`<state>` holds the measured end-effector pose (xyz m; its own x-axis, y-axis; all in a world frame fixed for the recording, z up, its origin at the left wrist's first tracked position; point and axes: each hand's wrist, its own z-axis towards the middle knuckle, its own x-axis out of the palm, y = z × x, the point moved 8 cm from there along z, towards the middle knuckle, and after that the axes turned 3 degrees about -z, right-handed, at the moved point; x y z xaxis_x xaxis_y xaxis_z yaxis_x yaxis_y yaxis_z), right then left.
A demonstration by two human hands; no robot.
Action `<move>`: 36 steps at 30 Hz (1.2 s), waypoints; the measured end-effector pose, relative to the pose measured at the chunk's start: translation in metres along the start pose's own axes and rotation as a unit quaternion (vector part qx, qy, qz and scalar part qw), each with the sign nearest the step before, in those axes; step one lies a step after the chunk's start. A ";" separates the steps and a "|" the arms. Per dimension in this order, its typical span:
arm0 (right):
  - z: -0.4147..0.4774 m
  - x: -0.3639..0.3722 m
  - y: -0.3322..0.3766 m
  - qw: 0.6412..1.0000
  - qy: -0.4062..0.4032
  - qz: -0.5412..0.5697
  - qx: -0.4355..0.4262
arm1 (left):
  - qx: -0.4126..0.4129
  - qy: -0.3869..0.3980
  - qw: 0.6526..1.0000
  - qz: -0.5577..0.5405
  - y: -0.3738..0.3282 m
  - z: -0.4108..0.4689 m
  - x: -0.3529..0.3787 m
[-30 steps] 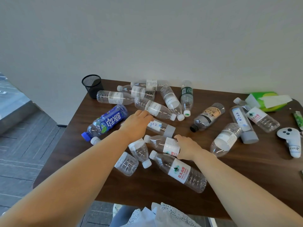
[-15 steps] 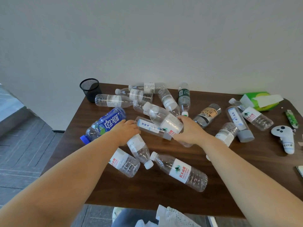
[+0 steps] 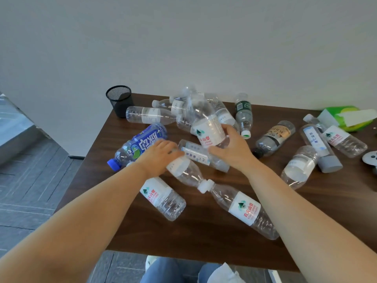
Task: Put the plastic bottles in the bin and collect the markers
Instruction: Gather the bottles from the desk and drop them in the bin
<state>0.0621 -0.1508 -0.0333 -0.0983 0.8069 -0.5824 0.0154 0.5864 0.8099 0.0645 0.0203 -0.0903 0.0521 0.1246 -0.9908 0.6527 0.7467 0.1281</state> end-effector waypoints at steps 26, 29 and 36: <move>-0.118 0.235 0.114 0.962 -0.016 0.093 -0.256 | -0.430 -0.511 0.683 -0.298 0.075 -0.384 0.039; -0.113 0.289 0.141 0.961 0.038 0.099 -0.257 | -0.471 -0.492 0.663 -0.311 0.099 -0.432 0.064; -0.055 0.421 0.176 0.955 0.209 0.165 -0.128 | -0.524 -0.464 0.622 -0.351 0.169 -0.482 0.121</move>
<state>-0.0317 0.2876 -0.1321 -0.5202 0.8145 -0.2570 -0.1240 0.2257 0.9663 -0.1832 0.4766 -0.1679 0.7637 -0.5399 -0.3540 -0.0652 0.4811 -0.8743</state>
